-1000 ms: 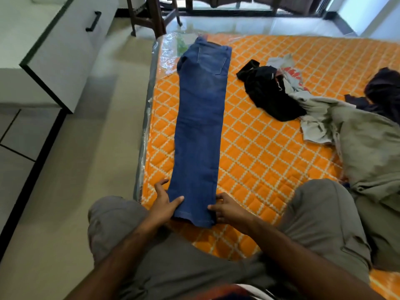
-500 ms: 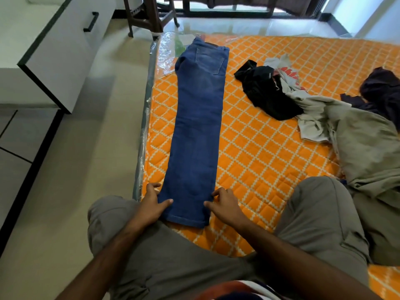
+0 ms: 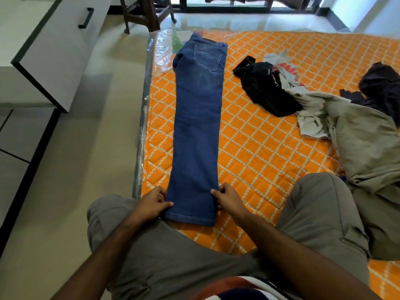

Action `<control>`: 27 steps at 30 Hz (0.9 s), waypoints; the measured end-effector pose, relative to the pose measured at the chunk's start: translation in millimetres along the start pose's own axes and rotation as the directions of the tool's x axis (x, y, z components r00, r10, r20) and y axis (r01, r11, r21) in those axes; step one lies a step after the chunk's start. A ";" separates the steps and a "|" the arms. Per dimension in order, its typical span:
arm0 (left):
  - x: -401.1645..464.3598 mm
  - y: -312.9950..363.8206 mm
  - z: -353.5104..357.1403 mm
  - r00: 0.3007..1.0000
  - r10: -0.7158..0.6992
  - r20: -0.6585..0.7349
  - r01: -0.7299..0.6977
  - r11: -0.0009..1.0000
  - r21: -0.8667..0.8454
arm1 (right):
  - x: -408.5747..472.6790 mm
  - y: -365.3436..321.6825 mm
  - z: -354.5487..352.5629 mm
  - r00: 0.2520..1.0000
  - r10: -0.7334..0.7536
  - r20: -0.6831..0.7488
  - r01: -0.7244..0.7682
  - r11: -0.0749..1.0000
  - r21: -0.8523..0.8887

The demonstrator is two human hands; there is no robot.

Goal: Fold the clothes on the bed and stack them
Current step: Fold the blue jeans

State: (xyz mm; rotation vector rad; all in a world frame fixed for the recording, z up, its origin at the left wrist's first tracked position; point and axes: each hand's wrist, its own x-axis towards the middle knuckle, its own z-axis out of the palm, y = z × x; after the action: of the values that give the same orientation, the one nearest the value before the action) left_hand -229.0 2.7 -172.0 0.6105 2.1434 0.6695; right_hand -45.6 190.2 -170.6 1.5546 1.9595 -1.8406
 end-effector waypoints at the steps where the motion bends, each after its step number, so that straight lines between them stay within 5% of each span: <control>1: 0.5 2.0 0.0 1.000 0.010 0.008 -0.011 0.998 0.067 | -0.1 3.3 -1.7 1.000 -0.008 0.008 0.008 0.999 -0.045; 5: 1.7 11.3 -3.7 0.998 0.054 0.042 -0.065 0.944 0.324 | -6.0 10.2 -2.4 0.984 -0.169 0.053 0.177 0.914 -0.365; 8: -1.3 11.4 -6.3 0.965 0.263 -0.007 -0.208 0.781 0.588 | -11.9 11.3 -1.1 0.815 -0.567 0.116 0.464 0.520 -0.717; 11: -6.1 10.9 -2.1 0.802 0.557 0.213 -0.517 0.471 0.715 | -16.5 6.5 6.9 0.645 -0.622 0.445 0.663 0.165 -0.731; 14: -6.8 7.0 10.4 0.683 0.568 0.460 -0.631 0.140 0.763 | -13.9 21.5 19.9 0.625 -0.517 0.585 0.661 -0.049 -0.749; 23: 3.5 11.0 21.1 0.789 0.450 0.419 -0.510 0.098 0.855 | -6.5 26.5 32.5 0.715 -0.450 0.534 0.525 -0.158 -0.836; 27: 5.3 17.8 14.2 0.791 0.507 0.343 -0.484 0.175 0.857 | -15.7 -7.9 17.1 0.767 -0.288 0.573 0.615 0.074 -0.785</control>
State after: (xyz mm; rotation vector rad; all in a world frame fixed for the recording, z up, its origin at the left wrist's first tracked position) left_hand -217.2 22.9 -171.3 2.0240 2.1618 -0.4094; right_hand -52.7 169.1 -160.2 0.1991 2.6806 -0.3299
